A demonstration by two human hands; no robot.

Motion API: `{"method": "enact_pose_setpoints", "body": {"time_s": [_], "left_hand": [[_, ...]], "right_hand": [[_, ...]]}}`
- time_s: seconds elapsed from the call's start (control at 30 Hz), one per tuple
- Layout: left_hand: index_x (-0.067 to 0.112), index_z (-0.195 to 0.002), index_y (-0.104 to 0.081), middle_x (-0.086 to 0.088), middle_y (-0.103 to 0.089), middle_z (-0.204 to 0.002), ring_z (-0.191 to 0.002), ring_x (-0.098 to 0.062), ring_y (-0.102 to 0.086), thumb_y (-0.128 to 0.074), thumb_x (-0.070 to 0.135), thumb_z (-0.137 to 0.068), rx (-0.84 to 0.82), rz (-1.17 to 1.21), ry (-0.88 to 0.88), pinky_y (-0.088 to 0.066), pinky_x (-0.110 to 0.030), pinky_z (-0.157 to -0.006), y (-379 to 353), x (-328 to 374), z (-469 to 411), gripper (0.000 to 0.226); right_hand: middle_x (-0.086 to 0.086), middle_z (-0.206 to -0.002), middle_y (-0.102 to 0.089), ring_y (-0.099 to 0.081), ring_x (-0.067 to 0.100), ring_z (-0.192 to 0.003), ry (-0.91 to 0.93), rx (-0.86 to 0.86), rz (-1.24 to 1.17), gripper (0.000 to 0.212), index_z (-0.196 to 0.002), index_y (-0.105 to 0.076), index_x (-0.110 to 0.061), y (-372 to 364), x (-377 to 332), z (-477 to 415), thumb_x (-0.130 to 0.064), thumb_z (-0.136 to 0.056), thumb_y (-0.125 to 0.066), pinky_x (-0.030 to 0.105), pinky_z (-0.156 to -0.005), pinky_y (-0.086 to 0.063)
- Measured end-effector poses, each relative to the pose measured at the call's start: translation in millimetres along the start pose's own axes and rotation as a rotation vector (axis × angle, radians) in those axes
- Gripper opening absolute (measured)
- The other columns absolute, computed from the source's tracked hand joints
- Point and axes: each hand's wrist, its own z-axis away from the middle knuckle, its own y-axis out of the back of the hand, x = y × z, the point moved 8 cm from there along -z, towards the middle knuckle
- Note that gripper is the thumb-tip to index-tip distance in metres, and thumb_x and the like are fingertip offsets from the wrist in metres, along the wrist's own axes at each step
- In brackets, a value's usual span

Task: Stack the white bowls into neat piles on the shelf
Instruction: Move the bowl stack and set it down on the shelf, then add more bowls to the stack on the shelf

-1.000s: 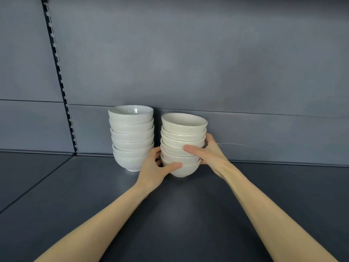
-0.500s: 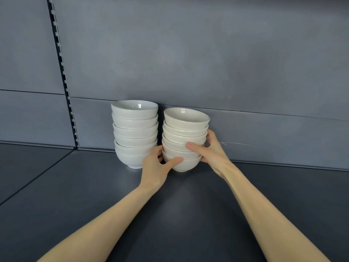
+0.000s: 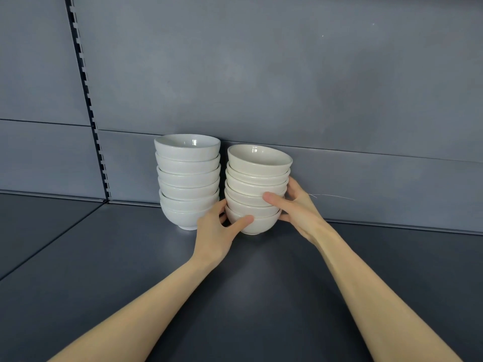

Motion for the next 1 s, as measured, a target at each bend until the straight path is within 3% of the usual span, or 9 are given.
{"method": "enact_pose_setpoints", "body": {"time_s": [0.17,0.3,0.5,0.7,0.8,1.0], "left_hand": [[0.029,-0.113,-0.053,0.028,-0.056,-0.102,-0.097,0.004,-0.055,-0.075,0.026,-0.079,-0.038,-0.035,0.0,-0.041,-0.011,-0.086,-1.2,3.4,1.8,0.041],[0.019,-0.123,-0.054,0.019,-0.056,-0.107,-0.103,-0.003,-0.053,-0.073,0.029,-0.081,-0.068,-0.106,0.013,-0.042,-0.018,-0.09,-0.5,6.7,2.9,0.047],[0.01,-0.113,-0.057,0.004,-0.062,-0.097,-0.092,-0.022,-0.063,-0.067,0.04,-0.084,-0.101,-0.475,0.024,-0.051,-0.04,-0.086,8.1,15.5,1.7,0.042],[0.015,-0.097,-0.064,0.0,-0.068,-0.096,-0.092,-0.025,-0.062,-0.055,0.038,-0.088,-0.224,-0.834,-0.137,-0.05,-0.037,-0.081,3.4,56.9,3.3,0.025],[0.018,-0.103,-0.063,0.001,-0.068,-0.099,-0.093,-0.024,-0.062,-0.057,0.04,-0.089,-0.284,-0.884,-0.241,-0.049,-0.036,-0.083,-15.6,94.5,5.0,0.027],[0.016,-0.121,-0.058,-0.005,-0.065,-0.117,-0.111,-0.028,-0.058,-0.058,0.039,-0.09,-0.294,-0.863,-0.504,-0.046,-0.041,-0.092,-79.8,192.1,15.8,0.038]], "right_hand": [[-0.017,-0.123,-0.061,-0.058,0.005,-0.113,-0.005,0.009,0.04,0.065,-0.135,-0.045,-0.031,1.2,-1.3,3.1,-0.022,-0.079,-0.076,0.032,-0.088,-0.054],[-0.013,-0.128,-0.058,-0.056,0.008,-0.118,-0.015,0.025,0.1,0.069,-0.138,-0.043,-0.026,2.1,-5.3,7.4,-0.025,-0.078,-0.077,0.029,-0.089,-0.052],[-0.005,-0.135,-0.052,-0.049,0.011,-0.121,-0.051,0.044,0.37,0.068,-0.139,-0.043,-0.019,9.5,-21.0,19.8,-0.034,-0.081,-0.074,0.031,-0.092,-0.046],[0.0,-0.145,-0.045,-0.042,0.017,-0.133,-0.041,0.07,0.803,0.07,-0.141,-0.044,-0.016,36.3,-56.4,36.6,-0.041,-0.082,-0.072,0.03,-0.104,-0.037],[0.002,-0.147,-0.044,-0.041,0.019,-0.134,-0.01,0.095,0.962,0.065,-0.14,-0.044,-0.015,57.2,-87.0,51.2,-0.037,-0.085,-0.069,0.027,-0.104,-0.032],[0.007,-0.144,-0.046,-0.044,0.025,-0.13,0.05,0.236,1.143,0.061,-0.138,-0.046,-0.014,127.8,-156.0,101.4,-0.035,-0.085,-0.069,0.033,-0.104,-0.038]]}}
